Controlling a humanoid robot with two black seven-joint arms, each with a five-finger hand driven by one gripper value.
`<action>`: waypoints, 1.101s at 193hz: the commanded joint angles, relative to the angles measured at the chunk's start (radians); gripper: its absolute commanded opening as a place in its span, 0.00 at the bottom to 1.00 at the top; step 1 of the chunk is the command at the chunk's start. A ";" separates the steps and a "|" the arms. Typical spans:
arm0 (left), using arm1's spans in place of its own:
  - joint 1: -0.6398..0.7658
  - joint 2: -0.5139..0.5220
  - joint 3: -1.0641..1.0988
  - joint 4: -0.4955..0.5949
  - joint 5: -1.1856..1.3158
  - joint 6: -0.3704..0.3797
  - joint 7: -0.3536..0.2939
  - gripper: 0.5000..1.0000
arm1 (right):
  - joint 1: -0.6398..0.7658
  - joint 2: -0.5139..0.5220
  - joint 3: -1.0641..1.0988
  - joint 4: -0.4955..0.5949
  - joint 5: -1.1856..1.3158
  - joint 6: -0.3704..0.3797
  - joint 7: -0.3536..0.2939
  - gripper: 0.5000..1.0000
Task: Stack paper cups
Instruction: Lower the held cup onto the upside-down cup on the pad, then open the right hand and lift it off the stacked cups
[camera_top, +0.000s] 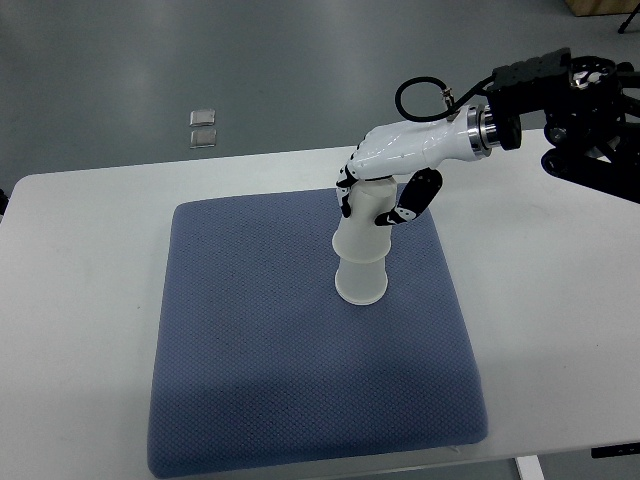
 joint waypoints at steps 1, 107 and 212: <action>0.000 0.000 0.000 0.000 0.000 0.001 0.000 1.00 | -0.004 0.004 0.000 -0.008 -0.006 -0.002 0.000 0.03; 0.000 0.000 0.000 0.000 0.000 0.001 0.000 1.00 | -0.008 0.001 0.003 -0.011 0.011 -0.007 0.001 0.72; 0.000 0.000 0.001 0.000 0.000 0.000 0.000 1.00 | 0.005 -0.009 0.124 -0.079 0.014 0.001 0.001 0.80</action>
